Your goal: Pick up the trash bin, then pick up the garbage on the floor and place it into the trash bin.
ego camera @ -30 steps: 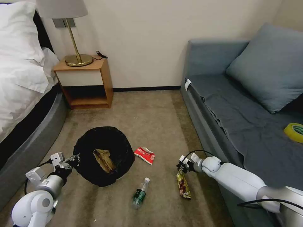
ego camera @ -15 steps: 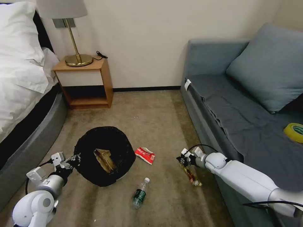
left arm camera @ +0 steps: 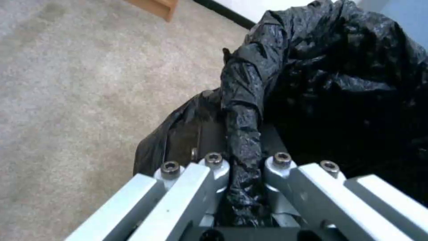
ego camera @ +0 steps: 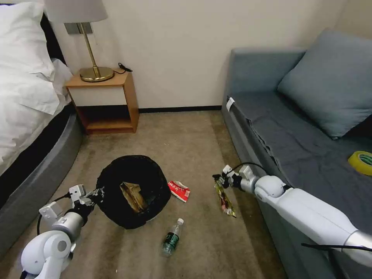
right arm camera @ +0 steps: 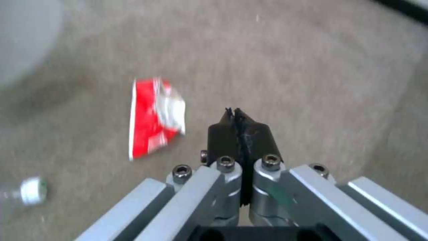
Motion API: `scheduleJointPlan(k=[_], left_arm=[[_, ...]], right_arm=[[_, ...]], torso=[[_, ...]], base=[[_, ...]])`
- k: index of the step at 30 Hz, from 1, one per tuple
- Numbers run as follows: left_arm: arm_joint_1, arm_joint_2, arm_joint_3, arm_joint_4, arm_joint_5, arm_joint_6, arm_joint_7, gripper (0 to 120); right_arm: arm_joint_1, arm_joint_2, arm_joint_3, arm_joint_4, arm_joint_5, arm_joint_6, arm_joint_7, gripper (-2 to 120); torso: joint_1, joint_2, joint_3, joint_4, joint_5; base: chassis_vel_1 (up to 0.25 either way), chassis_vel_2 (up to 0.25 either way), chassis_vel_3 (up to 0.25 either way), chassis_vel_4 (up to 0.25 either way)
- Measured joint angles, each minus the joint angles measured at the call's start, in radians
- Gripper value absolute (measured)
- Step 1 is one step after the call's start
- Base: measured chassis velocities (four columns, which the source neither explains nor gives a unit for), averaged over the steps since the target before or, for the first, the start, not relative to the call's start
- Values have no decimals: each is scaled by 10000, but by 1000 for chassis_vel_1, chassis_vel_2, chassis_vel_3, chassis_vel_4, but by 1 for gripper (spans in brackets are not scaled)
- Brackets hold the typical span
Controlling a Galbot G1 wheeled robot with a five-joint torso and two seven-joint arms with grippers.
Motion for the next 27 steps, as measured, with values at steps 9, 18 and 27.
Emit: scheduleJointPlan(k=[9, 18, 27], left_arm=[[-382, 188, 444, 324, -27, 259, -36, 4], [-770, 308, 861, 657, -66, 498, 12, 4], [-1100, 382, 1192, 836, -125, 660, 54, 4]], right_arm=[[217, -113, 716, 1272, 409, 49, 224, 0], [1145, -159, 986, 2366, 1016, 43, 372, 0], [1918, -275, 1031, 3364, 1613, -30, 563, 0]], torso=[[0, 0, 0, 0, 0], [0, 0, 1, 0, 0], [0, 0, 1, 0, 1]], base=[[0, 0, 0, 0], [0, 0, 0, 0], [0, 0, 0, 0]])
